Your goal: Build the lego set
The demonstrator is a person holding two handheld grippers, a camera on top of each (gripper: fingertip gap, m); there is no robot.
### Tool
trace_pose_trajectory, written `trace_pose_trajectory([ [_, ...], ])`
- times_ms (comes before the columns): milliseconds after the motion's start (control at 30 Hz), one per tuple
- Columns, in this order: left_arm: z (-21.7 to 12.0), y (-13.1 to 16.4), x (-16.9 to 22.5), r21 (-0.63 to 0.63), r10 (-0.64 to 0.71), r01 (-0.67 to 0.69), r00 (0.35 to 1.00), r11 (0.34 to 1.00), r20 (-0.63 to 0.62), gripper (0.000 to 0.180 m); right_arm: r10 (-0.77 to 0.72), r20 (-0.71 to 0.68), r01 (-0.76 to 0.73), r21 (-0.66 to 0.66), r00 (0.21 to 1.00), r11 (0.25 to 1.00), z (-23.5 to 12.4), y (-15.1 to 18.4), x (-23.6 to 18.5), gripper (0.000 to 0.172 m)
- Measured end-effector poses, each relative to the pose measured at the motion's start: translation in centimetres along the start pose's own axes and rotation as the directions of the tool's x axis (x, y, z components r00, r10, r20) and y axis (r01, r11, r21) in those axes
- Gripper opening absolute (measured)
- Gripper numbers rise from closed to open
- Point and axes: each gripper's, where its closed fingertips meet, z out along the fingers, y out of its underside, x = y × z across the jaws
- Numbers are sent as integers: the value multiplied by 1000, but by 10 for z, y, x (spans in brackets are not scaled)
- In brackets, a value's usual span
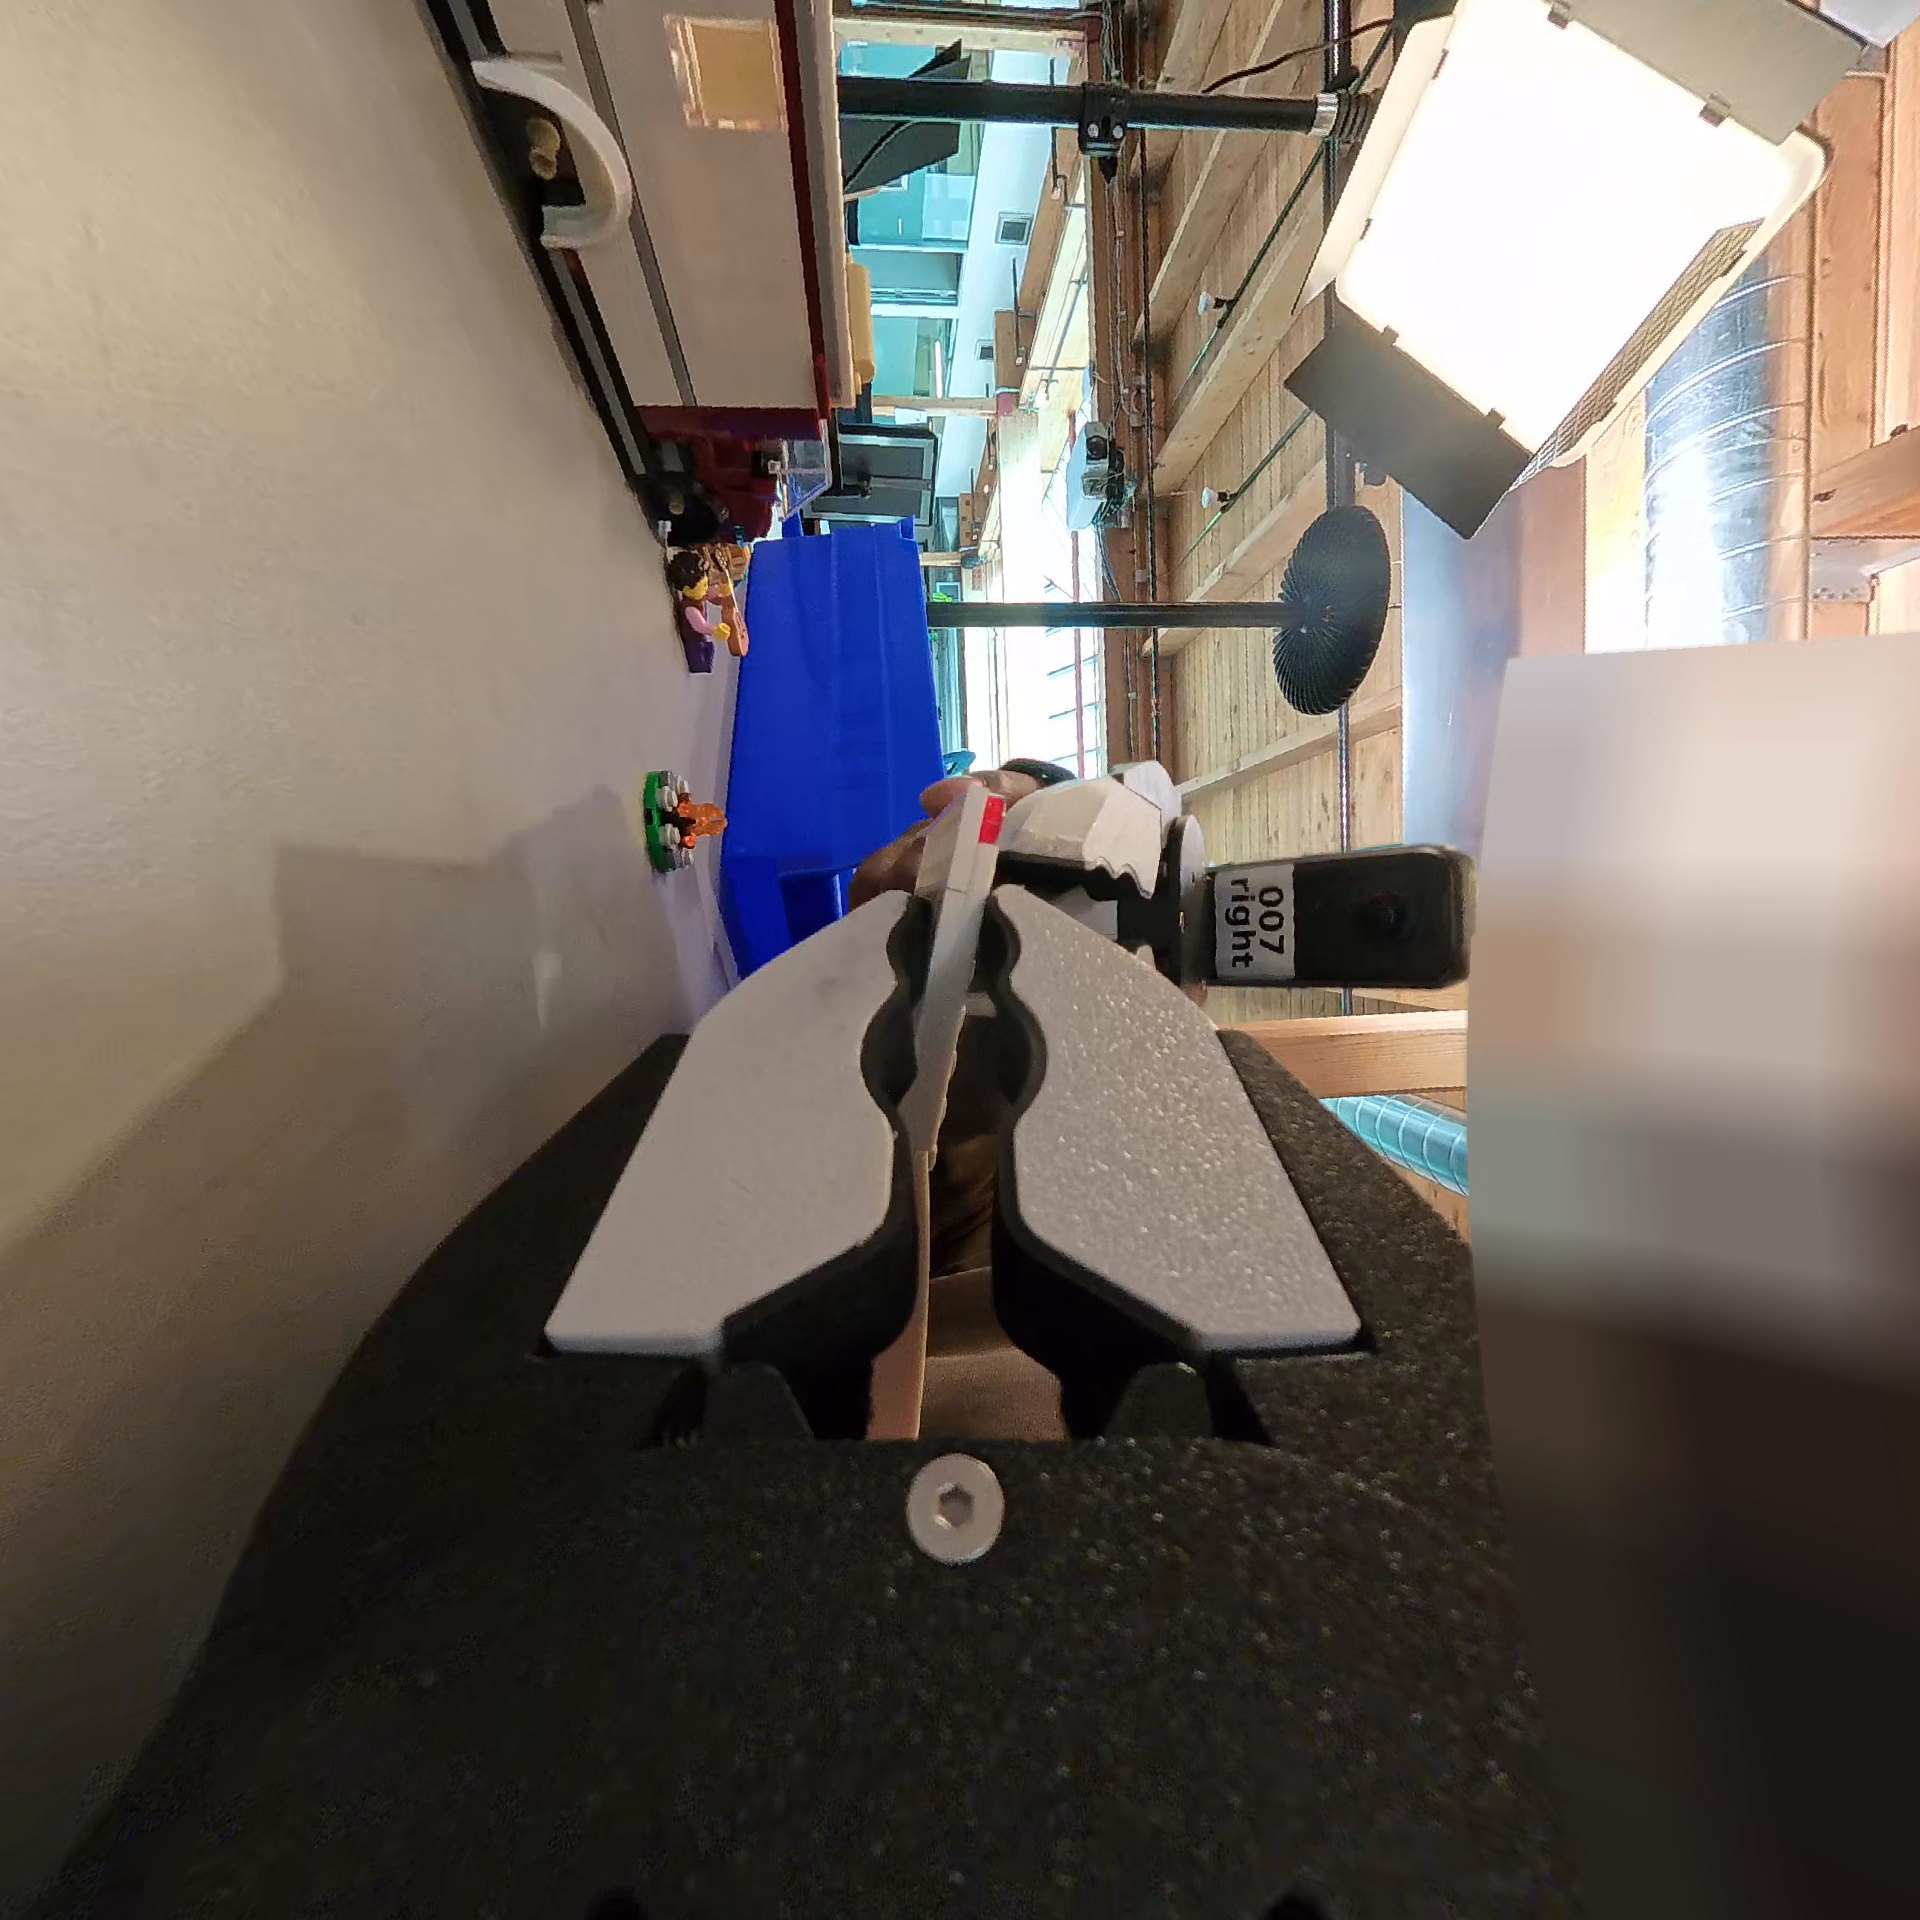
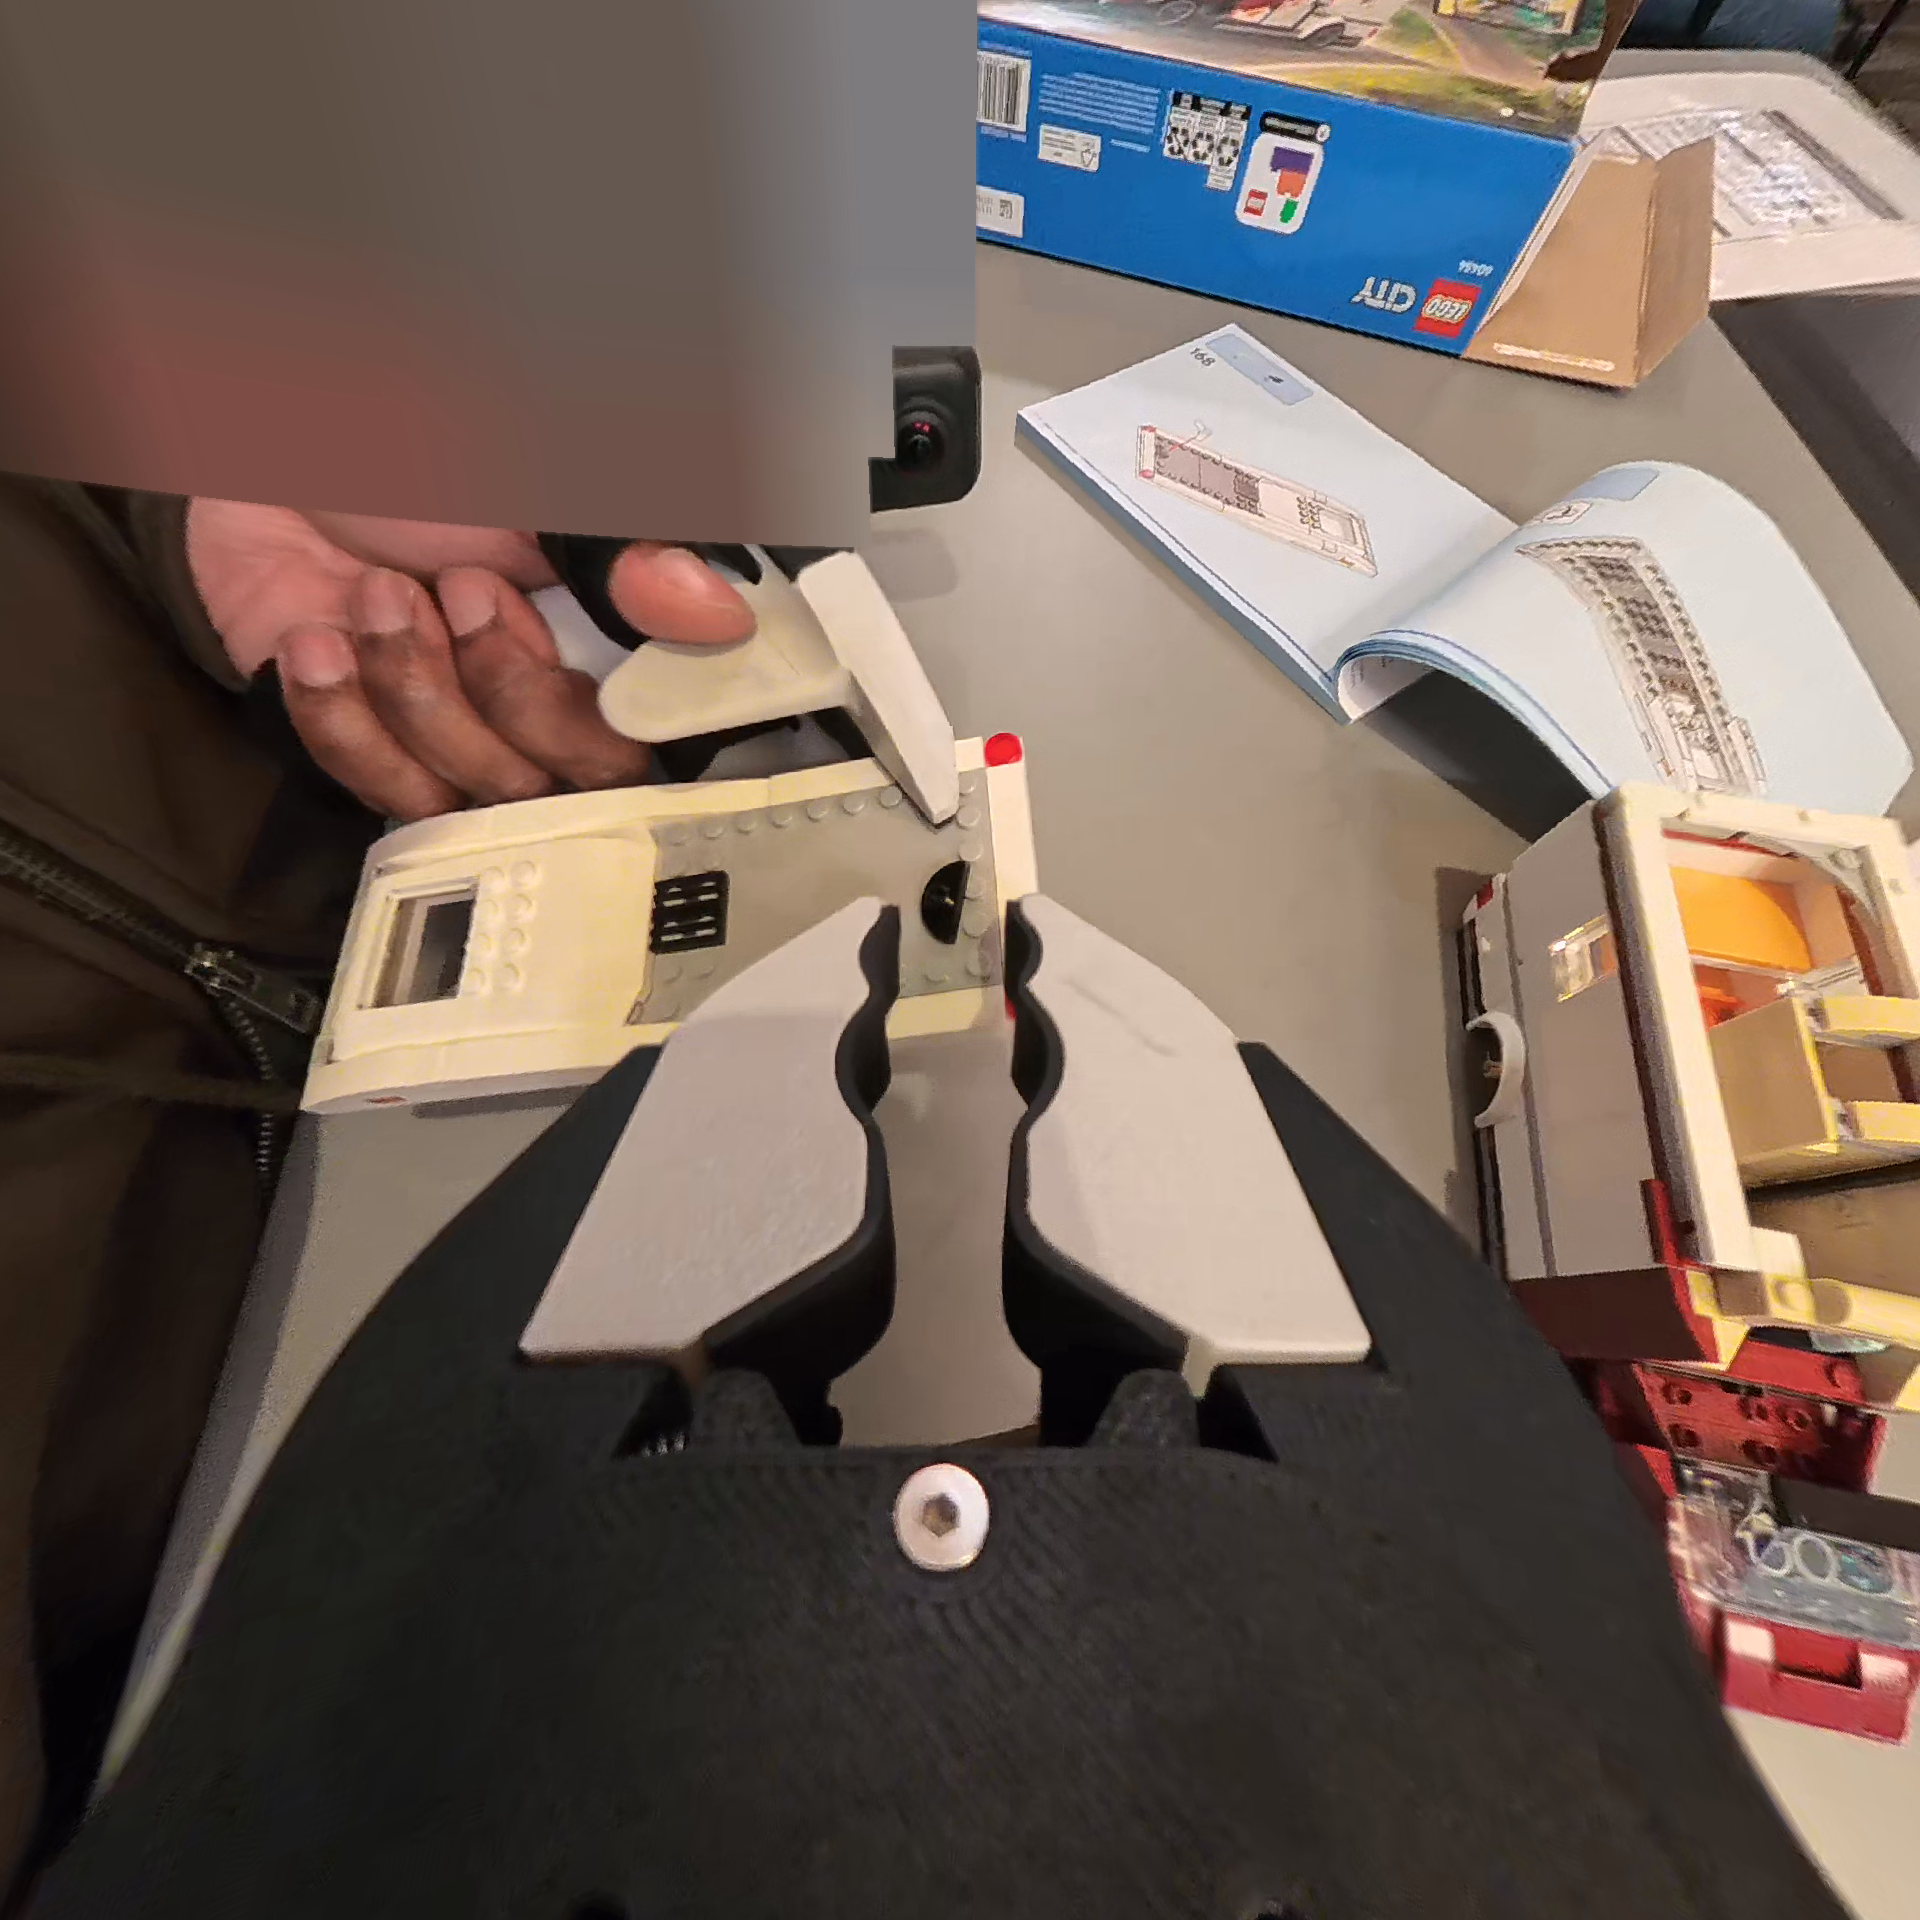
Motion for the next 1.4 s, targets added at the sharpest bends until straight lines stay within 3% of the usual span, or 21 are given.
trace_pose_trajectory([
  [400, 0, 2, -3, -5, -1, 2, 1000, 1000, 8, 10, -173, -95, 166, -77, 980, 983, 11, 5, -3, 7],
  [1400, 1, 7, -7, -31, -14, 14, 1000, 999, 6, 10, -176, -44, 173, -60, 983, 983, 13, 5, -2, 7],
])
